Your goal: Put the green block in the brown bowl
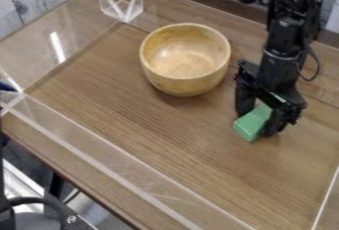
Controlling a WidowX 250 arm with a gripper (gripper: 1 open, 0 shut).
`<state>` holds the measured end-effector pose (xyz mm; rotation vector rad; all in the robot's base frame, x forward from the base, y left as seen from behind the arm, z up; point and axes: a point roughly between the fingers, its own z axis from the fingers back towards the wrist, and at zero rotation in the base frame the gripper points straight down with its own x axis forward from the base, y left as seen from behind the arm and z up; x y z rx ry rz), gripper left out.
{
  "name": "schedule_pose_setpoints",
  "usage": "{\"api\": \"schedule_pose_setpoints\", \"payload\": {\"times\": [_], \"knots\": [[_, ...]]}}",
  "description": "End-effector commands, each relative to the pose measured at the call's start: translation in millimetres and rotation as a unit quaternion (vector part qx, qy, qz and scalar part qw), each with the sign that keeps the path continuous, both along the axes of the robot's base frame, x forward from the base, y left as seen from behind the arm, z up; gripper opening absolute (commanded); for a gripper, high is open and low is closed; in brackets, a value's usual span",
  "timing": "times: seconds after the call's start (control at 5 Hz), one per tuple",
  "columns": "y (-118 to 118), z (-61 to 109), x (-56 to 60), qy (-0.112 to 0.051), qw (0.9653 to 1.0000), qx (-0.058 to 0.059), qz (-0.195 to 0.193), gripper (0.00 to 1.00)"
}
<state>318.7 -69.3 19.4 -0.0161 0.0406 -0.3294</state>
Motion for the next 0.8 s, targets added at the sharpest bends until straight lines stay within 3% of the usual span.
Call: {"api": "schedule_pose_setpoints", "payload": {"times": [0.0,0.2,0.6], "knots": [[2.0,9.3,8.8,-0.02,0.9998,-0.006,0.0,0.0],[4.0,12.9,8.1,-0.023,0.9997,-0.006,0.003,0.0],[11.9,39.6,4.7,-0.042,0.999,-0.005,0.013,0.0]]}}
